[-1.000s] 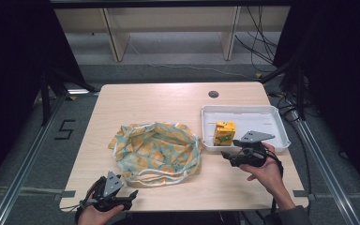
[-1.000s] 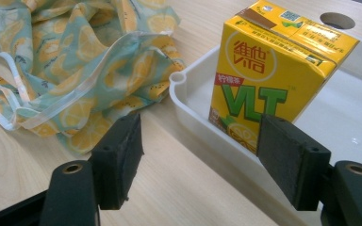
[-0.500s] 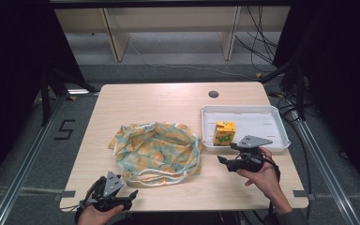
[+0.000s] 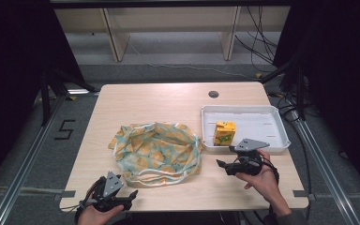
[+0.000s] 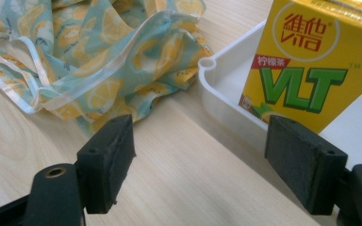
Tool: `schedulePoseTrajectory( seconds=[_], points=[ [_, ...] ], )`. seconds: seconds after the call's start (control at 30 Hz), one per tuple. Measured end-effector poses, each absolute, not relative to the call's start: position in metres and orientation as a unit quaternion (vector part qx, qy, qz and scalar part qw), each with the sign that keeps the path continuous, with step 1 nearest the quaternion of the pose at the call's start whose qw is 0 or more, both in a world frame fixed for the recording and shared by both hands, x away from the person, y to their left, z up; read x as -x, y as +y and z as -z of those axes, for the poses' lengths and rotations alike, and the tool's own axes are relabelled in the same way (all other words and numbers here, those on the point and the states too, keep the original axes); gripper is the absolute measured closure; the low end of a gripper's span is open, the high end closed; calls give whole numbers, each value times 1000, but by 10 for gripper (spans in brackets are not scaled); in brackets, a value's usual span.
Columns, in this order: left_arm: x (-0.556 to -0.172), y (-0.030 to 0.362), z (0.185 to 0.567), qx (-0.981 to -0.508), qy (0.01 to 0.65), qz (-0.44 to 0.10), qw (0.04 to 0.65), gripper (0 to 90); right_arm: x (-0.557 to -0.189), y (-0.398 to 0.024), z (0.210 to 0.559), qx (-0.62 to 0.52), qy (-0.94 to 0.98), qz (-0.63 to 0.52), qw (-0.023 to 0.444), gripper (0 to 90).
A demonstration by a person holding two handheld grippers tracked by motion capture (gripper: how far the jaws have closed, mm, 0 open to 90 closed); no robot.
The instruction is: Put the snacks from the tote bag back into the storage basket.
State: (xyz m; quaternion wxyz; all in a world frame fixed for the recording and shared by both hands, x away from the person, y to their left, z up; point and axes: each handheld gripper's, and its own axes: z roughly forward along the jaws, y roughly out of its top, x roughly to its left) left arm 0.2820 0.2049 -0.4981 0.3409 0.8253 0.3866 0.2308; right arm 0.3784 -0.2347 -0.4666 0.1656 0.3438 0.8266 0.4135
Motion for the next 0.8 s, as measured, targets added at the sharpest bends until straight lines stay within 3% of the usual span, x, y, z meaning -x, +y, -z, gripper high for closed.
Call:
schedulePoseTrajectory(
  seconds=[0.37,0.47,0.8],
  points=[
    [-282,208,495,-839,373,-231,322,186,-368,-232,474,-346,832,-406,150,247],
    [-282,206,497,-826,381,-236,341,186,-364,-232,475,-347,829,-412,150,235],
    [-282,207,496,-836,371,-233,329,186,-349,-236,478,-357,827,-407,154,168]
  ],
)
